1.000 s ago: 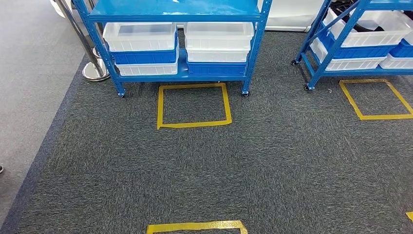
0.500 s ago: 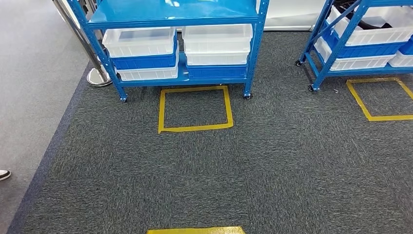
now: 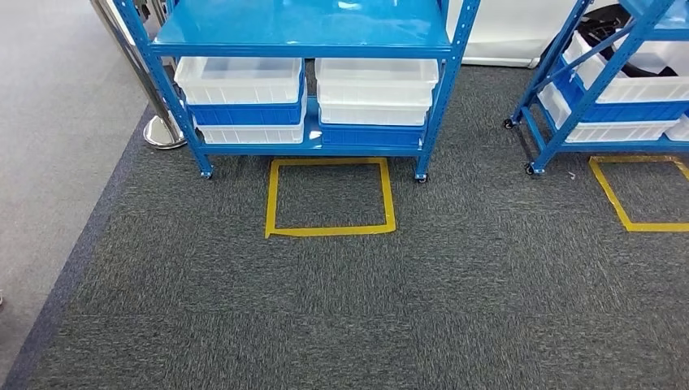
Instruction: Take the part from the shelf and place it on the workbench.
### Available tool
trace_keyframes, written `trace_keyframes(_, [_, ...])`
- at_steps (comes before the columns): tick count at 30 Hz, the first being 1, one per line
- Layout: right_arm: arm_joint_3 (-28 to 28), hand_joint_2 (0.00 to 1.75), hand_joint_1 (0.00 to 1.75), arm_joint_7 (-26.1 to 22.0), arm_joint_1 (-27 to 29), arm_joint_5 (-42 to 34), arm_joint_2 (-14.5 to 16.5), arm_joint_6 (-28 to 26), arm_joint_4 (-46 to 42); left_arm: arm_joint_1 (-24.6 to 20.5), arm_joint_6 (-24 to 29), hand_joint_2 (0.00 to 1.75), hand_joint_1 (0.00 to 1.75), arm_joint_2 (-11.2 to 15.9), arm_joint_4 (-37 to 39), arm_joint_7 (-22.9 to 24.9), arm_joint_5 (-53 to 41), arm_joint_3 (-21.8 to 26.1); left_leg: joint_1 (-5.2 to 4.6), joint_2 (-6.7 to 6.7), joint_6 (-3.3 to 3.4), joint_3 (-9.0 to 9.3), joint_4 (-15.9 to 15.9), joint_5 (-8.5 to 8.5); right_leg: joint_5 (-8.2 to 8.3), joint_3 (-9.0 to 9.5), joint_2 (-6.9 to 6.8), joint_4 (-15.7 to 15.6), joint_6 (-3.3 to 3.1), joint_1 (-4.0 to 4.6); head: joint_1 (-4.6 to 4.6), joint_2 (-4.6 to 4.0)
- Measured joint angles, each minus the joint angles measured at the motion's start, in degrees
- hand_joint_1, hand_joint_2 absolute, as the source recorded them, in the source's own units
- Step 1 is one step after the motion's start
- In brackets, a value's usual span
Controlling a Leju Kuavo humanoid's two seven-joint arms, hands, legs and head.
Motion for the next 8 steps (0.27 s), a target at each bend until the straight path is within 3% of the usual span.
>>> trace_keyframes(1, [-0.1, 0.0, 0.0, 0.0, 0.2, 0.0, 0.0, 0.0, 0.0, 0.1, 0.0, 0.0, 0.0, 0.0, 0.0, 0.0, 0.0, 0.0, 0.14, -0.16, -0.19, 1.36, 0.0, -1.05, 0.0, -0.9, -0.01, -1.7, 0.22, -0.11, 0.01, 0.0])
trace_keyframes(2, [-0.2, 0.0, 0.0, 0.0, 0.4, 0.0, 0.0, 0.0, 0.0, 0.2, 0.0, 0.0, 0.0, -0.1, 0.0, 0.0, 0.0, 0.0, 0.27, -0.27, -0.4, 2.72, 0.0, -2.18, 1.87, -1.37, -0.05, -4.3, 0.39, -0.23, 0.03, 0.0])
trace_keyframes(3, [-0.3, 0.0, 0.0, 0.0, 0.8, 0.0, 0.0, 0.0, 0.1, 0.2, 0.0, 0.0, 0.0, -0.1, 0.0, 0.0, 0.0, 0.0, 0.33, -0.32, -0.67, 4.0, 0.1, -3.43, 6.25, -1.67, -0.17, -7.0, 0.42, -0.28, 0.04, 0.0])
trace_keyframes(5, [-0.5, 0.0, 0.0, 0.0, 1.0, 0.0, 0.0, 0.0, 0.3, 0.3, 0.0, 0.0, 0.0, -0.1, 0.0, -0.1, 0.0, 0.0, 0.31, -0.37, -1.47, 5.96, -0.2, -5.53, 12.93, -1.65, -0.32, -10.2, -0.27, -0.02, -0.03, 0.0])
trace_keyframes(6, [-0.5, 0.0, 0.0, 0.0, 0.9, 0.1, 0.0, 0.1, 0.3, 0.2, 0.0, 0.0, 0.0, -0.1, 0.0, -0.1, 0.0, -0.1, 0.31, -0.37, -1.93, 6.82, -0.4, -6.04, 14.33, -1.39, -0.32, -10.7, -0.84, 0.18, -0.04, 0.0])
trace_keyframes(8, [-0.5, 0.0, 0.0, 0.0, 0.6, 0.1, 0.0, 0.1, 0.2, -0.1, 0.0, 0.0, 0.0, -0.2, 0.0, -0.1, 0.0, -0.2, 0.35, -0.32, -2.59, 7.4, -0.3, -5.52, 13.08, -0.53, -0.18, -10.8, -1.72, 0.33, -0.12, 0.0])
